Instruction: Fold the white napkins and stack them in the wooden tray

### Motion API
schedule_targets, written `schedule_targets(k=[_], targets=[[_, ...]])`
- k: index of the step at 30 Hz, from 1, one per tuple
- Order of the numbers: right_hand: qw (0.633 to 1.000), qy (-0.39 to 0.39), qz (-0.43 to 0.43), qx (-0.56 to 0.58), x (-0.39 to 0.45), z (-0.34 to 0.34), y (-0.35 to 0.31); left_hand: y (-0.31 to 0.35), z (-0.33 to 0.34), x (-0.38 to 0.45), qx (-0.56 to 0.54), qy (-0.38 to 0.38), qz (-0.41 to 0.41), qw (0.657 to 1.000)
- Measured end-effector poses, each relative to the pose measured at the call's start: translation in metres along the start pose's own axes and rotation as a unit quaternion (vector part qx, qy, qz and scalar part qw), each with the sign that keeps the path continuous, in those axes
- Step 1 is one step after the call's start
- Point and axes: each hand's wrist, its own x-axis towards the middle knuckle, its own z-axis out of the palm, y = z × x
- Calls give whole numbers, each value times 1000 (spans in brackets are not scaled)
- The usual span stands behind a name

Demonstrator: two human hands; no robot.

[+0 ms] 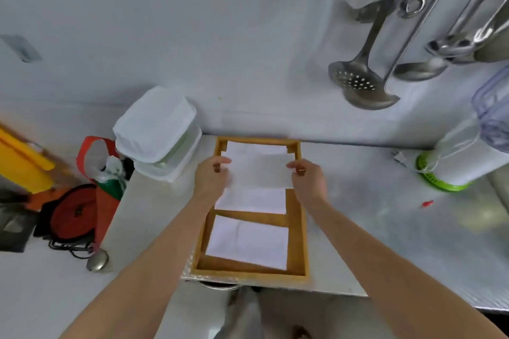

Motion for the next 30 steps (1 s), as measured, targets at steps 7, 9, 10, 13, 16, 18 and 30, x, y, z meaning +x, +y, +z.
schedule_targets(k=[7, 9, 10, 13, 16, 18, 30], targets=[[992, 9, -37, -124, 49, 37, -10, 2, 10, 68, 175, -112, 100, 973], [989, 8, -31, -143, 58, 47, -7, -5, 13, 79, 195, -121, 119, 966], [988, 4, -31, -151, 62, 51, -5, -9, 14, 84, 199, -123, 121, 965], [985, -14, -30, -171, 70, 60, 0, -16, 16, 93, 202, -127, 124, 963], [983, -15, -21, -183, 78, 66, 3, -19, 19, 102, 207, -130, 124, 962], [982, -12, -19, -186, 81, 68, 5, -21, 19, 106, 224, -131, 130, 957], [917, -89, -59, -384, 79, 66, 14, -11, 20, 109, 431, -195, 131, 871]])
